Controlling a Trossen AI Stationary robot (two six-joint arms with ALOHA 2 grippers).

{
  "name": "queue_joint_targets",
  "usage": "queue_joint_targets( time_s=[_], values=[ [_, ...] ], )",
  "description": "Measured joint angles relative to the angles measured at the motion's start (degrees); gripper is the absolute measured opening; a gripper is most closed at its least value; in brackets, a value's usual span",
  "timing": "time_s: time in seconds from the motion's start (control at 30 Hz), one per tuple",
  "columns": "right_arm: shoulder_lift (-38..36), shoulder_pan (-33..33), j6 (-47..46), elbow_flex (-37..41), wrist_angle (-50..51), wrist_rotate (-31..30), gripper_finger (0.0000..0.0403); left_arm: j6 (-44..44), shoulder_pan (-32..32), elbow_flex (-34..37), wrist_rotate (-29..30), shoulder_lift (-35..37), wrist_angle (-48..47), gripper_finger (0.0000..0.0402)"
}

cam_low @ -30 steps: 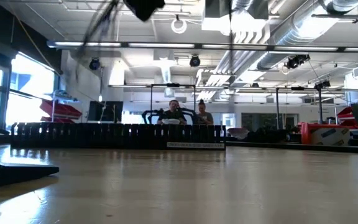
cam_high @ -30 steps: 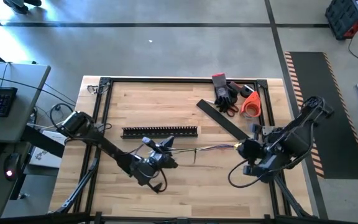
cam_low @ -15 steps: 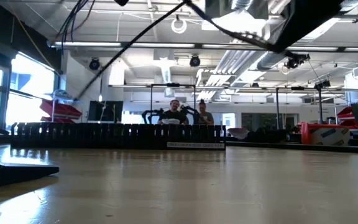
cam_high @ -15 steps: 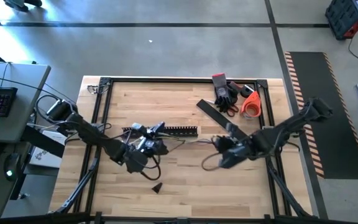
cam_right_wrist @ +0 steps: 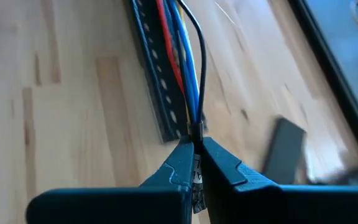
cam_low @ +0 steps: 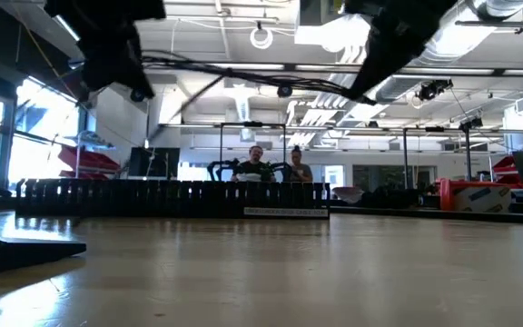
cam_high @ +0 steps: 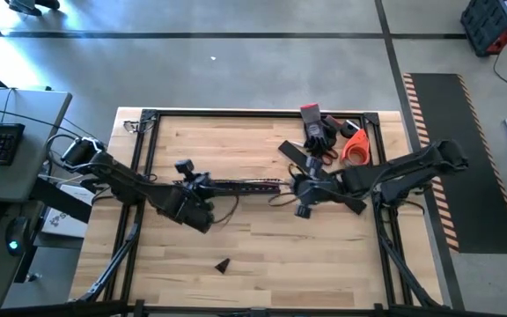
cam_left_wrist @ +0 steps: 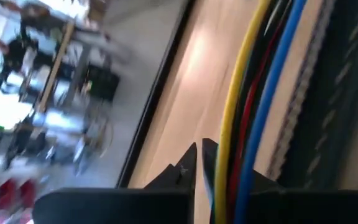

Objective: Ziptie cables
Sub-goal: Put the colored ziptied cables into the cable duct

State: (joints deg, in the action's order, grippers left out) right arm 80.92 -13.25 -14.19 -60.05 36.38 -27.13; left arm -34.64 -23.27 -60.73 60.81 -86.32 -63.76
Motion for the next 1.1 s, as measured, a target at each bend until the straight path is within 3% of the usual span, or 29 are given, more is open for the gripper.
queue_joint_targets(
  time_s=[0.3, 0.57, 0.83, 1.1],
  values=[
    [7.87, 4.92, 6.65, -0.07, -13.51, 6.68, 0.0, -8.87, 1.51, 0.52, -12.46, 0.02, -20.55, 0.0],
    [12.18, 6.28, 8.16, -0.08, -17.83, 8.7, 0.0, -8.78, 1.49, 10.9, -24.52, 0.33, -18.75, 0.0],
    [12.54, 6.82, 9.32, -0.07, -17.48, 8.79, 0.0, -5.98, 1.51, 19.1, -29.63, 0.31, -9.54, 0.0],
    [12.56, 10.88, 9.74, -0.07, -14.41, 10.97, 0.0, -8.39, 1.51, 21.68, -31.66, 0.26, -6.36, 0.0]
  ],
)
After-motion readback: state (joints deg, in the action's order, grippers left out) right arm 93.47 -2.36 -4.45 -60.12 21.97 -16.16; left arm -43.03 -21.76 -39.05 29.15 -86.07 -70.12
